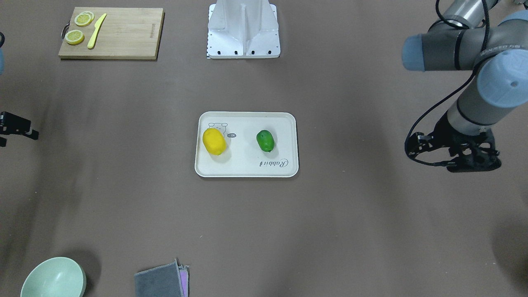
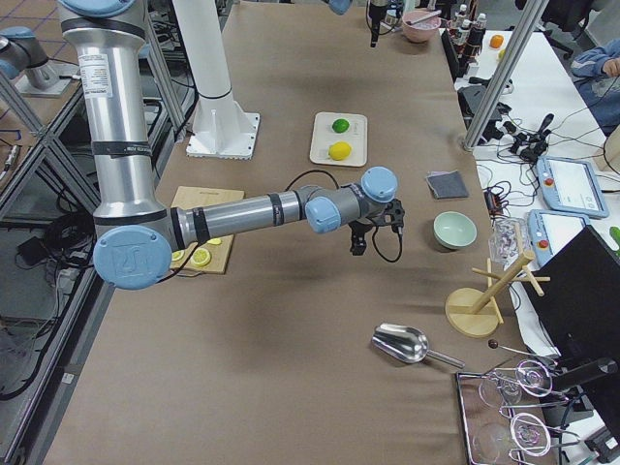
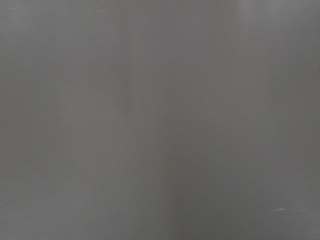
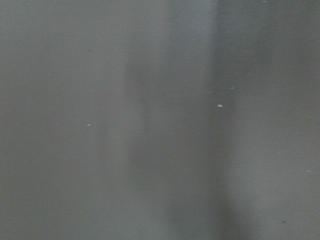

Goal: Place all lemons on tray

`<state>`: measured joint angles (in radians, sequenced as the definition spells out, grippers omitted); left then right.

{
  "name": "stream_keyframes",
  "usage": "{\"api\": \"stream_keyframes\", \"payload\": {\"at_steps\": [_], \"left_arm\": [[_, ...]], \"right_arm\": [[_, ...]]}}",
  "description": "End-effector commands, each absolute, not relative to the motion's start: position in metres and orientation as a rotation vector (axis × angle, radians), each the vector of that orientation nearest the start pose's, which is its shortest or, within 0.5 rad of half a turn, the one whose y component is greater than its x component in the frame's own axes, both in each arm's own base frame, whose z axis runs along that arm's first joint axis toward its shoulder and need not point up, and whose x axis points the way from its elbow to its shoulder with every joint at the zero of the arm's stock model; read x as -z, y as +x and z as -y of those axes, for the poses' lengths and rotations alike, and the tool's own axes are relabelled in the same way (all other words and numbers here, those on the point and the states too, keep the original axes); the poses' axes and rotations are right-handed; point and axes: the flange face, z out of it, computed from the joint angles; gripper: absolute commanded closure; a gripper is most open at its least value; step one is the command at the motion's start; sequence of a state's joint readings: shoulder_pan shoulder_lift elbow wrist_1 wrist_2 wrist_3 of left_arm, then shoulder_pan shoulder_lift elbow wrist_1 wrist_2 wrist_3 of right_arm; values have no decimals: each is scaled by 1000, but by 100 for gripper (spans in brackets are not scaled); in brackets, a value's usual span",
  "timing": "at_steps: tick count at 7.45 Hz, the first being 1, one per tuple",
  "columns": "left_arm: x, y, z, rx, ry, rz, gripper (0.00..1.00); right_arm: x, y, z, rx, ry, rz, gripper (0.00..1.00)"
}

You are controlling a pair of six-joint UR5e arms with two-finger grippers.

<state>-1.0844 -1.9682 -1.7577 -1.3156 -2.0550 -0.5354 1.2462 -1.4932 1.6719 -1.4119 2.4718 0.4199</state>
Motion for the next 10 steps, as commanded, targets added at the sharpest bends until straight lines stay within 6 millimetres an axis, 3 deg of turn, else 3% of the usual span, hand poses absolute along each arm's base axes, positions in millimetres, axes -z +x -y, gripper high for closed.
{"api": "stream_keyframes", "payload": {"at_steps": [1,3,4,5,6,7,8,10], "left_arm": [[-453,111,554,23,40,-492,1],[-518,40,535,-1,-3,-465,1],[-539,29,526,28,-31,-568,1],[-576,-8,503,67,-46,-595,1],[-599,-33,483,66,15,-616,1],[-618,-41,460,74,43,-704,1],[-632,-51,451,92,62,-745,1],[-622,-52,457,94,90,-753,1]], "right_arm": [[-564,-62,527,-76,-74,863,1],[-572,-34,529,-139,-77,808,0],[-577,-22,527,-127,-69,796,0],[-586,-13,523,-99,-79,780,0],[-590,-10,522,-106,-91,764,0],[-591,-9,522,-114,-108,751,0],[-589,-10,525,-119,-119,748,0],[-592,-10,526,-123,-127,753,0]]}}
